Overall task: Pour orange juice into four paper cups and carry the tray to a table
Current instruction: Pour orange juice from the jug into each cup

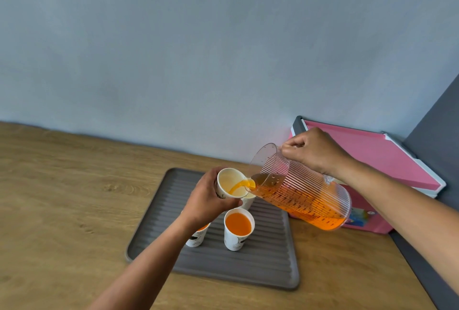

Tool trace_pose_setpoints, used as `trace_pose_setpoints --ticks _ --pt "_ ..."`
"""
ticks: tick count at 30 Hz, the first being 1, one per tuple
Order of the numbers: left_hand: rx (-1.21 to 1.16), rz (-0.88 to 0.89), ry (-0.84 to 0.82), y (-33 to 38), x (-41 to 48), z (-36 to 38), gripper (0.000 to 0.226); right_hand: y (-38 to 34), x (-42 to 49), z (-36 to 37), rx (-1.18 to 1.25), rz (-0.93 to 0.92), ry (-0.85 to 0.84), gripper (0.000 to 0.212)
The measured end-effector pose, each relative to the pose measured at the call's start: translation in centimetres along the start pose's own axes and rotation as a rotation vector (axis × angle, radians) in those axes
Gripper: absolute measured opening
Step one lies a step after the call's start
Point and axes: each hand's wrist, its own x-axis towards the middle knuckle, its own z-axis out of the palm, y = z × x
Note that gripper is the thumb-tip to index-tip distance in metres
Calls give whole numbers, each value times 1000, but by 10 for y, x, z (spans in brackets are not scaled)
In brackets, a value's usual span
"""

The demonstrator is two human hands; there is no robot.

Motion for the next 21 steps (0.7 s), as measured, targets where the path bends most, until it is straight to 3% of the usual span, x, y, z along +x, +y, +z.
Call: trace_pose_setpoints --ticks 10,17,21 --pt "2 -11 -7 -2 0 0 79 -6 -1 -2 -40 -26 -19 49" --pt "27 1 -2 -3 1 0 77 -6 2 0 -30 -15 -20 31" --pt "38 5 -2 -4 2 0 77 -5 4 1 -33 -4 -22 31"
